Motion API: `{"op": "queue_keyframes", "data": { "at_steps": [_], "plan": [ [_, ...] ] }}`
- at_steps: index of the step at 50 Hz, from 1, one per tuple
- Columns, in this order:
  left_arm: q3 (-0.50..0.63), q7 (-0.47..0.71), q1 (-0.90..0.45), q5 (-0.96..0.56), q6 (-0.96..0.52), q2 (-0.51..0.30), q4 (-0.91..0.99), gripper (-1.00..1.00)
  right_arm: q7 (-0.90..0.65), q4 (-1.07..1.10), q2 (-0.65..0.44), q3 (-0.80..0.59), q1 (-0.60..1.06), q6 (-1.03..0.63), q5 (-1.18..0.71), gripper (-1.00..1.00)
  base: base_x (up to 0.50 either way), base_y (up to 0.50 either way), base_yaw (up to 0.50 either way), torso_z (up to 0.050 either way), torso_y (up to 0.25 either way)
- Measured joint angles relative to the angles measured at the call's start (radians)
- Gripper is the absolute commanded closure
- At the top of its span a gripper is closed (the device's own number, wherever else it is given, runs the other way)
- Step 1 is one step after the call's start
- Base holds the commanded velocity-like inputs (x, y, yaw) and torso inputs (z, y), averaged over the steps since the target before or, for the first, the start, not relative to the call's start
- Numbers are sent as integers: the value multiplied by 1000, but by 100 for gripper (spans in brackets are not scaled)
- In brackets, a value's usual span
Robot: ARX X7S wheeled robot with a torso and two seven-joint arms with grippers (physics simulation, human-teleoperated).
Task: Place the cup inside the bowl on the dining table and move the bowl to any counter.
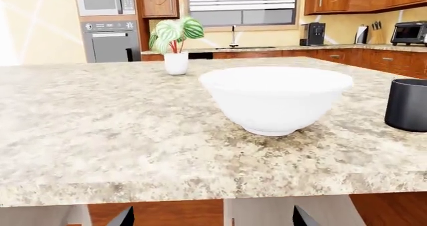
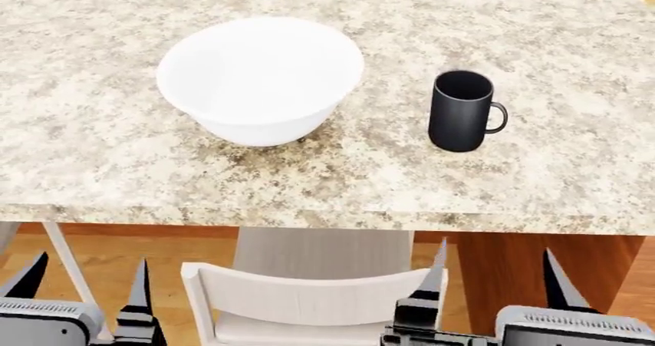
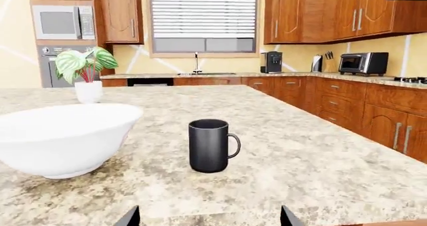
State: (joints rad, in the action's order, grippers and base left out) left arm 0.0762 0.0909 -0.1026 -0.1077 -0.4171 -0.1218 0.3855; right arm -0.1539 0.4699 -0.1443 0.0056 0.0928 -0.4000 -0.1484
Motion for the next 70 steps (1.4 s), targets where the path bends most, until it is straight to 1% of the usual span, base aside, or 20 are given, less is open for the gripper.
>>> {"op": "queue_keyframes", "data": {
  "at_steps": [7,14,20,28,36,45,55,70],
  "plan": [
    [-37,-18,-140,-58,-269,-47,147,-100,0,183,-79,57,180,-326,-69,-100,0,0,0,0,0],
    [-87,-29,-293,-101,-478,-96,224,-100,16,282,-145,120,371,-604,-141,-100,0,0,0,0,0],
    [-124,-39,-397,-126,-602,-135,253,-100,31,328,-194,166,505,-786,-189,-100,0,0,0,0,0],
    [-147,-48,-472,-150,-699,-164,277,-100,48,375,-247,223,629,-964,-233,-100,203,168,0,0,0],
    [-161,-51,-504,-162,-746,-180,290,-100,58,399,-274,261,682,-1052,-266,-100,417,258,0,0,0],
    [-168,-49,-508,-168,-762,-183,295,-100,64,414,-290,302,706,-1114,-304,-100,423,257,0,0,0],
    [-173,-48,-510,-176,-774,-185,302,-100,54,421,-300,328,709,-1140,-351,-100,422,240,0,0,2],
    [-170,-43,-518,-186,-790,-186,311,-100,25,419,-311,357,700,-1145,-432,-100,458,69,0,0,1]
  ]
}}
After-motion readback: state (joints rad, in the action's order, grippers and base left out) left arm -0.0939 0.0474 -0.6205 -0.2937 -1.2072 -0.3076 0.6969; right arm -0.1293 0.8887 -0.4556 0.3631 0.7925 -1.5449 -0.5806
